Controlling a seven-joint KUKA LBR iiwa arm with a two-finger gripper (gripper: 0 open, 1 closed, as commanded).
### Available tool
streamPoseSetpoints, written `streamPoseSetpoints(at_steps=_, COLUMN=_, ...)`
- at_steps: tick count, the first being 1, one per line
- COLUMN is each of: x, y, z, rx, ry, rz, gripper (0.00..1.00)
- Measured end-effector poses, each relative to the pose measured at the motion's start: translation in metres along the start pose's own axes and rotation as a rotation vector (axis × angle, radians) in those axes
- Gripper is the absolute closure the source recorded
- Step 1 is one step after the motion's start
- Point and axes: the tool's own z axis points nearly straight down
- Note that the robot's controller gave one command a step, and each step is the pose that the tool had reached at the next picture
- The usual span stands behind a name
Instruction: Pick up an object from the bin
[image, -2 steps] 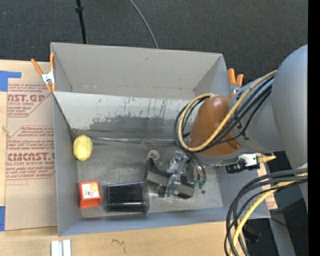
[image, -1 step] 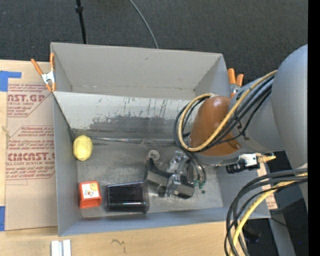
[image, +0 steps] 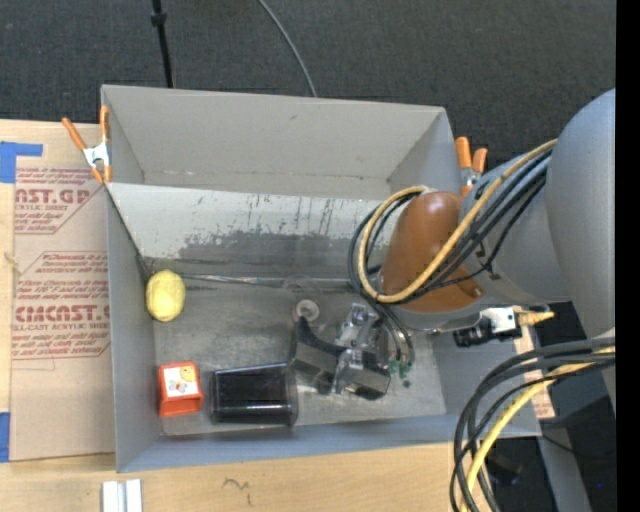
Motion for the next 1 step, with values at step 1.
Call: streamPoseSetpoints(at_steps=1, x=0.0029, y=-0.0014, z=-0.019, rx=0.003, ry=0.01, rz=0.001, gripper=1.0)
